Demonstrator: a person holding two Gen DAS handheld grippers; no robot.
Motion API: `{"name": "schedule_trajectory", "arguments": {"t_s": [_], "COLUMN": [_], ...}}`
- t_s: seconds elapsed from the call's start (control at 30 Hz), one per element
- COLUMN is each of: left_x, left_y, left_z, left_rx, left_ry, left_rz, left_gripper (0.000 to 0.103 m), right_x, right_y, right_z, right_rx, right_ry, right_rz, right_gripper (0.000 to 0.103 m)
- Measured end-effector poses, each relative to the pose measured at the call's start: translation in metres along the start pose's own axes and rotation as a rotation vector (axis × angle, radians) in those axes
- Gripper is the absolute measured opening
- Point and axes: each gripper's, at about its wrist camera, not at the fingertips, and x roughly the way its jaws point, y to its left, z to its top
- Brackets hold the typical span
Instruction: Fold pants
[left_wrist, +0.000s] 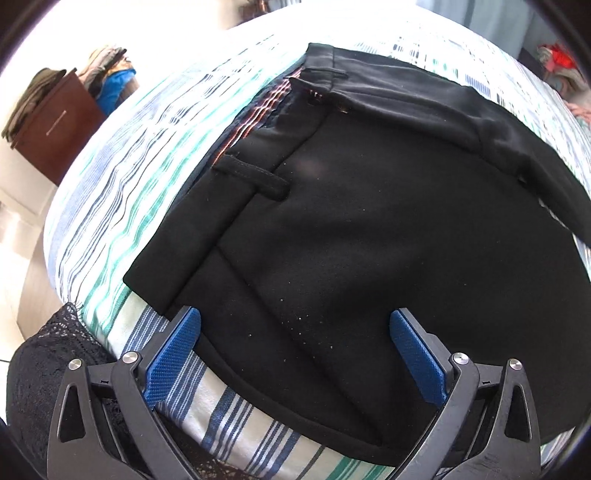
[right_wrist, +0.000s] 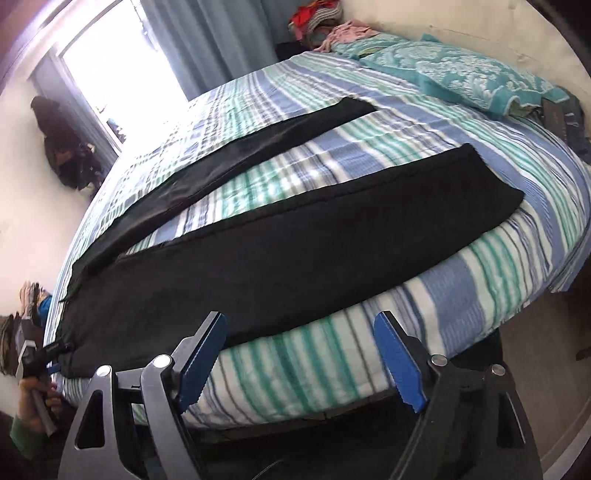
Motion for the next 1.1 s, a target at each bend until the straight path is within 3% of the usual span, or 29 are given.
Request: {"name": "schedule_trajectory", "arguments": {"t_s": [0.17, 0.23, 0.3, 0.47, 0.7, 0.8, 0.9, 0.93, 1.0, 1.1], "left_x": [-0.009, -0.016, -0.023, -0.033, -0.063, -0.065, -0.07, -0.071, -0.07, -0.065], "left_y": [-0.005, -0.007, -0.012, -0.027, -0.047, -0.056, -0.073, -0.08, -0.094, -0.11], "left_z": [0.0, -0.002, -0.008, -0.022, -0.039, -0.043, -0.028, -0.019, 0.004, 0.039], "left_rx": [0.0, -0.003, 0.008, 0.076, 0.242, 0.273, 0.267, 0.262, 0.233, 0.157], "left_ry": [-0.014, -0.047, -0.08, -0.138, -0.26, -0.251, -0.25, -0.253, -0.258, -0.287], "left_rz": [-0.058, -0.089, -0.106, -0.072, -0.042, -0.056, -0.116, -0.132, -0.16, -0.168], "left_gripper": [0.101, 0.101, 0.101, 0.101, 0.101, 0.101, 0.101, 0.101, 0.101, 0.101], "right_x": [-0.005, -0.007, -0.006, -0.001, 0.012, 0.013, -0.001, 0.0, 0.017, 0.038], "right_y": [0.053, 0.063, 0.065, 0.053, 0.026, 0.024, 0.034, 0.038, 0.044, 0.036], "right_z": [-0.001, -0.003, -0.006, -0.01, -0.007, 0.003, 0.015, 0.019, 0.029, 0.045], "right_rx": [-0.162, -0.205, -0.21, -0.157, 0.048, 0.104, 0.009, -0.04, -0.135, -0.151], "right_ry": [0.004, -0.018, -0.021, -0.003, -0.05, -0.078, -0.213, -0.227, -0.143, -0.04], "right_rz": [0.045, 0.03, 0.024, 0.046, 0.089, 0.141, 0.114, 0.114, 0.137, 0.143], "right_gripper": [0.084, 0.091, 0.091, 0.091, 0.094, 0.094, 0.096, 0.103, 0.103, 0.103]}}
